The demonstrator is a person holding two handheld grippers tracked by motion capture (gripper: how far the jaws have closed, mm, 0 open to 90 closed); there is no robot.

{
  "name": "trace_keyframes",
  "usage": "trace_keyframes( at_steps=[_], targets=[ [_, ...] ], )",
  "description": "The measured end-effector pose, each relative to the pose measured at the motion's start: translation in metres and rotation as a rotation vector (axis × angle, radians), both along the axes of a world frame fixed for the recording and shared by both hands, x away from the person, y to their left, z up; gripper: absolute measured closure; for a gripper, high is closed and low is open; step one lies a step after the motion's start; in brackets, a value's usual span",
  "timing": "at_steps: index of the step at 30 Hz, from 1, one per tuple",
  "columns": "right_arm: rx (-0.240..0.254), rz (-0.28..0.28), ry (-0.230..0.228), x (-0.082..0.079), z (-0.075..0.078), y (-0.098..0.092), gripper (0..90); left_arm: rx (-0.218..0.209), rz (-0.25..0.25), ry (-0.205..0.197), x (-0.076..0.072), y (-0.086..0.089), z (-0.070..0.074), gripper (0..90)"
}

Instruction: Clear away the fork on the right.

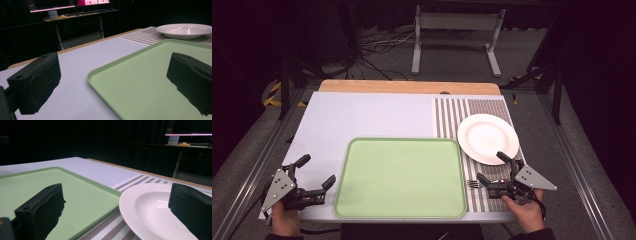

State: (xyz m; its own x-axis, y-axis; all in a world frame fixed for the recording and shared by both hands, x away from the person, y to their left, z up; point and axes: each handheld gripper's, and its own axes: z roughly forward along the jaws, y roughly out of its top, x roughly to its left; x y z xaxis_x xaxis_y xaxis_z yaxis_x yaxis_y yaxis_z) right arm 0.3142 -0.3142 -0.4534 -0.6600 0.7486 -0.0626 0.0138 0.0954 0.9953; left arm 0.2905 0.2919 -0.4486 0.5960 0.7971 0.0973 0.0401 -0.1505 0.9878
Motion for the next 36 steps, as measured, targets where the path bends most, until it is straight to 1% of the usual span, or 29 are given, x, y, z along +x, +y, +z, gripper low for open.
trace_keyframes(
  at_steps=[18,20,27,29,30,32,35,36],
  targets=[
    [-0.003,-0.005,-0.003,-0.001,0.000,-0.001,0.8,-0.002,0.000,0.004,0.001,0.000,0.000,0.0],
    [0.003,-0.007,0.001,-0.001,0.000,-0.001,0.8,0.000,0.003,0.009,0.001,-0.001,-0.001,0.0],
    [0.010,-0.011,0.003,-0.001,0.001,-0.003,0.8,-0.001,0.005,0.010,0.001,-0.001,-0.001,0.0],
    [0.025,-0.007,0.001,0.000,0.002,-0.003,0.9,-0.001,0.006,0.011,0.001,-0.001,-0.001,0.0],
    [0.040,-0.002,-0.006,0.001,0.003,-0.003,0.8,-0.002,0.008,0.012,0.001,-0.001,-0.001,0.0],
    [0.077,0.000,-0.002,0.003,0.007,-0.004,0.2,-0.001,0.010,0.012,0.001,-0.001,-0.001,0.0],
    [0.092,0.002,0.004,0.007,0.011,-0.007,0.2,0.001,0.008,0.011,0.001,-0.001,-0.001,0.0],
    [0.085,0.003,0.008,0.009,0.012,-0.007,0.2,0.000,0.009,0.012,0.001,-0.001,-0.001,0.0]
  ],
)
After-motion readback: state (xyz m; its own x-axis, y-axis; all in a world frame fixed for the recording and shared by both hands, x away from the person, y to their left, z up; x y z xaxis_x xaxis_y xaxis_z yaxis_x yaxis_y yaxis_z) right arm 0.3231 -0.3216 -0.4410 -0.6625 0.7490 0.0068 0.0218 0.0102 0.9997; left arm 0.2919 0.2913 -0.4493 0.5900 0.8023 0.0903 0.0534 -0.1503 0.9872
